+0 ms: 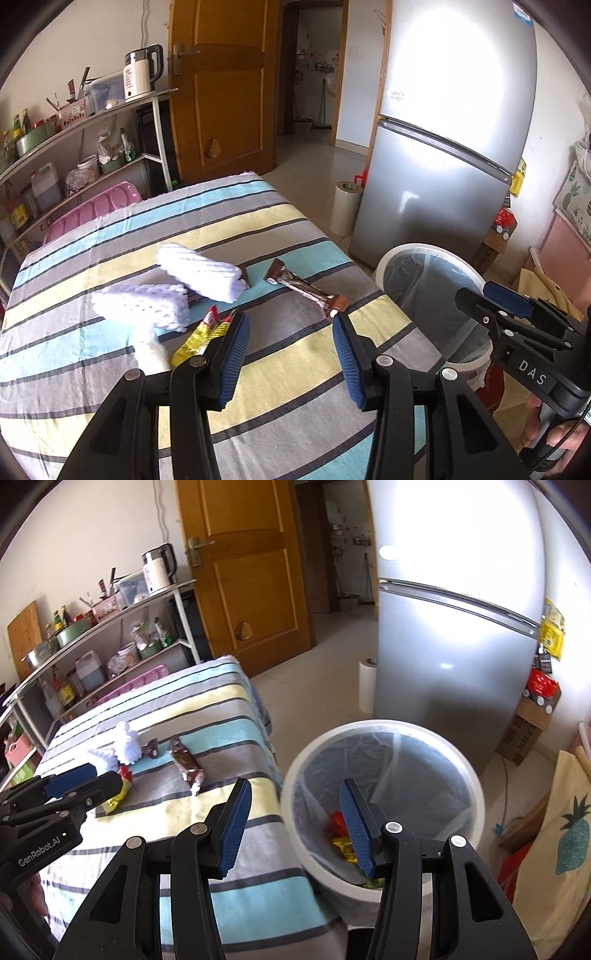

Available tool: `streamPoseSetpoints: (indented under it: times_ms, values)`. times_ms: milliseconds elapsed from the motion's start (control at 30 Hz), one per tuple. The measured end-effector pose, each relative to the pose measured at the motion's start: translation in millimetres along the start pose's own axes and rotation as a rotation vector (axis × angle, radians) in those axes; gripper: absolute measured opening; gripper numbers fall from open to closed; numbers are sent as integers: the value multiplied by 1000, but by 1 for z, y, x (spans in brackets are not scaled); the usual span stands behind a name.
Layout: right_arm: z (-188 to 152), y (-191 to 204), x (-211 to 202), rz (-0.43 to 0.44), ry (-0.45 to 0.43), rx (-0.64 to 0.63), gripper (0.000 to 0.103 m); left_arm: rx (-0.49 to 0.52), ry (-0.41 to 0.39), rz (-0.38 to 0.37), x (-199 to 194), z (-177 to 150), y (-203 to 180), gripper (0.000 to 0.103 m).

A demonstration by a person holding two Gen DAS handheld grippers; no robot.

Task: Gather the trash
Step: 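Move both grippers back over the table toward the remaining trash, then grasp the clear plastic bag with the left gripper while the right grasps the brown chocolate wrapper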

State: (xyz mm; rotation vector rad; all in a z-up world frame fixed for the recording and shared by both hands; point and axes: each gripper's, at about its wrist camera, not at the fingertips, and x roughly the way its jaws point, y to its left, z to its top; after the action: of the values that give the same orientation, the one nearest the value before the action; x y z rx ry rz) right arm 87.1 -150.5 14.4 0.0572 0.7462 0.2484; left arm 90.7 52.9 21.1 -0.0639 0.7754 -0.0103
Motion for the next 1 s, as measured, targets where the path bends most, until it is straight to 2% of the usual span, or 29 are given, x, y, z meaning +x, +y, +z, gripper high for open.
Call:
streamPoseSetpoints:
  times_ms: [367, 567, 800, 1000]
  values:
    - [1, 51, 23, 82, 35, -103, 51, -125, 10, 97, -15, -20, 73, 47]
    - [7, 75, 45, 118, 71, -172, 51, -184, 10, 128, -19, -27, 108, 51]
    - [14, 100, 77, 144, 131, -284, 51, -237, 45, 124, -8, -32, 132, 55]
    - [15, 107, 96, 132, 160, -303, 51, -256, 60, 99, 2, -32, 138, 56]
